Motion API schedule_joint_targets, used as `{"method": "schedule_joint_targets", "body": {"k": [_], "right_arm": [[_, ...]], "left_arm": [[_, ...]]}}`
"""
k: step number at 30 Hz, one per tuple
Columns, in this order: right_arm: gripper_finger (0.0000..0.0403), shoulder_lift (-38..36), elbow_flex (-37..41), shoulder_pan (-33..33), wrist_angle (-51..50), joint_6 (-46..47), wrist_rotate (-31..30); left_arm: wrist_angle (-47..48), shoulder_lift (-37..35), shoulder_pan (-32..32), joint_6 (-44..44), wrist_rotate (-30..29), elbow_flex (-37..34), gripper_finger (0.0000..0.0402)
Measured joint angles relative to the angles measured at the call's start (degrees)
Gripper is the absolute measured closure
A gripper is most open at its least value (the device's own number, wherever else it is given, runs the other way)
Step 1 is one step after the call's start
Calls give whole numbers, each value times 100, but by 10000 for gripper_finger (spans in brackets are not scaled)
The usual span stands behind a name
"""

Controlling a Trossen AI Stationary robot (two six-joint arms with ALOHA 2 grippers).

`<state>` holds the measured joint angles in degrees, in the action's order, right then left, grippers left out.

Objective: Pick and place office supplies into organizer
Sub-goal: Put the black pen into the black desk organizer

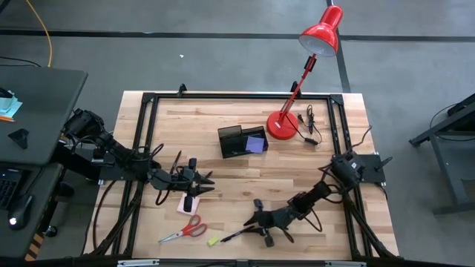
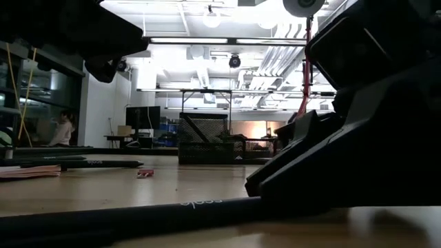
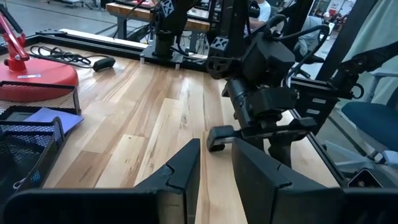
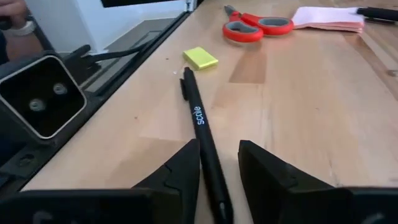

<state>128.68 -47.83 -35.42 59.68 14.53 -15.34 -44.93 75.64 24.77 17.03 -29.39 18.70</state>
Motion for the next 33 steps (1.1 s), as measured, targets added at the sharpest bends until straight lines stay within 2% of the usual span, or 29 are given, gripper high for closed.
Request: {"method": "schedule_joint_targets", "body": {"k": [8,12,15,20,27,33], "right_arm": [[302,-9,0,-33,-468,36,-145],[305,-9,4,-29,-461,89,-29],[327,-9,7,-29,-467,122,-68],[386,-9,31,-18,-428,131,-61],[361,24,36,32,-184,-137,-222],[391,38,52,215,303,-535,-224]], "left_arm": [[4,0,0,1,0,0,318],[7,0,0,1,0,0,318],[4,0,0,1,0,0,318],[4,0,0,1,0,0,318],[0,0,0,1,-2,0,318],[-60,0,0,45,-11,0,318]]}}
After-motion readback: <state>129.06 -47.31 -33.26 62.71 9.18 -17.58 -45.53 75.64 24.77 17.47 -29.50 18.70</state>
